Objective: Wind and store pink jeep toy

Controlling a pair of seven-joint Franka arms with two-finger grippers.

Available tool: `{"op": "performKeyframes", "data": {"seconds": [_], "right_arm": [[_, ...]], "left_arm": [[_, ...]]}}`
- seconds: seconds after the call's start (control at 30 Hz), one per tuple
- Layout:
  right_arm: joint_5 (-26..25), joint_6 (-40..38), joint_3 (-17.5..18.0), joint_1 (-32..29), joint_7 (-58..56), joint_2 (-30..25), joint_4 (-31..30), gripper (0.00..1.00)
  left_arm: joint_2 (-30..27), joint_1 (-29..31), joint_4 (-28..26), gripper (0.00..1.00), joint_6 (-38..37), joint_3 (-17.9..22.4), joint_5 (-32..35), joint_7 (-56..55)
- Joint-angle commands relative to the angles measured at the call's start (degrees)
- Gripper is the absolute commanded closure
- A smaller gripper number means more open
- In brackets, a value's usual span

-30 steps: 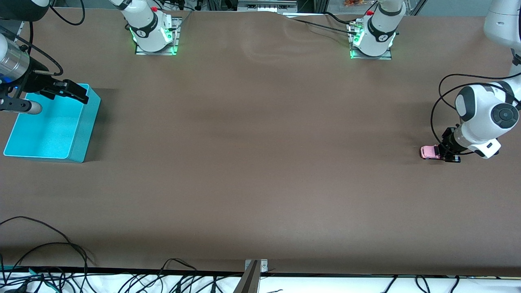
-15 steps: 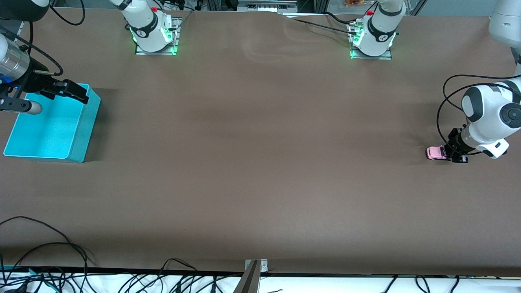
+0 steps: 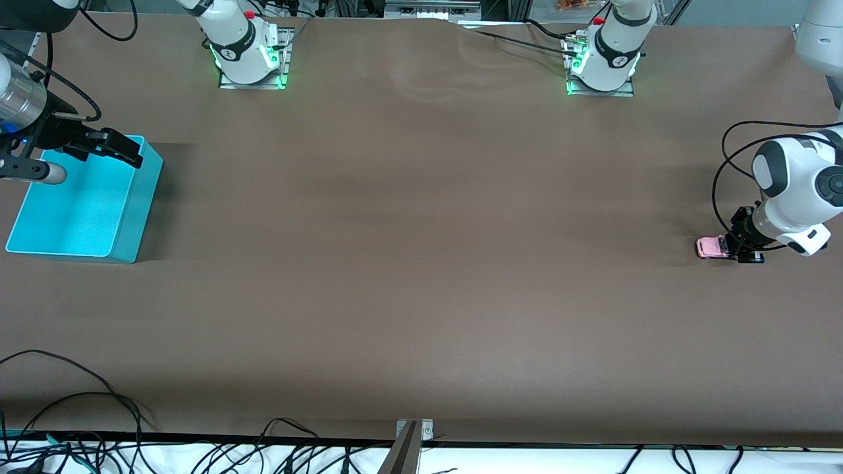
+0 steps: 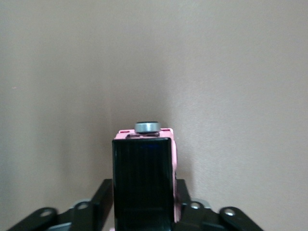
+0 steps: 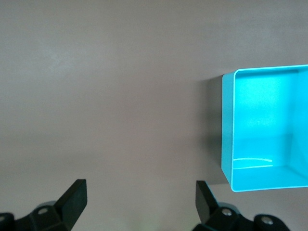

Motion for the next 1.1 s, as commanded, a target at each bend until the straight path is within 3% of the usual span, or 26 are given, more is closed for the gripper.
{"op": "performKeyframes", "data": {"seconds": [0.0,0.4,0.67,0.83,0.9,0.93,1.07], "right_arm": [[0.0,-0.8,0.2,-0.1,-0.7,0.5,1.5,0.00],[0.0,-0.8,0.2,-0.2,-0.7,0.5,1.5,0.00],[0.0,-0.8,0.2,-0.2,-0.7,0.5,1.5,0.00],[0.0,-0.8,0.2,-0.1,-0.7,0.5,1.5,0.00],[0.0,-0.8,0.2,-0.1,-0.7,0.5,1.5,0.00],[0.0,-0.8,0.2,-0.2,-0.7,0.6,1.5,0.00],[0.0,-0.8,0.2,-0.2,-0.7,0.5,1.5,0.00]], "left_arm": [[-0.4,0.0,0.7,0.00,0.5,0.0,2.6,-0.1],[-14.4,-0.6,-1.1,0.00,-15.7,-0.6,2.6,7.9],[-21.2,-8.7,0.0,0.00,-24.3,-0.2,1.9,23.3],[-23.7,-13.0,5.1,0.00,-32.9,-0.2,1.7,30.6],[-23.8,-14.4,8.2,0.00,-38.6,-0.2,1.5,36.4],[-24.3,-16.9,13.3,0.00,-45.8,0.0,-1.4,44.9],[-25.2,-18.5,15.2,0.00,-46.9,0.9,-4.2,49.0]]}}
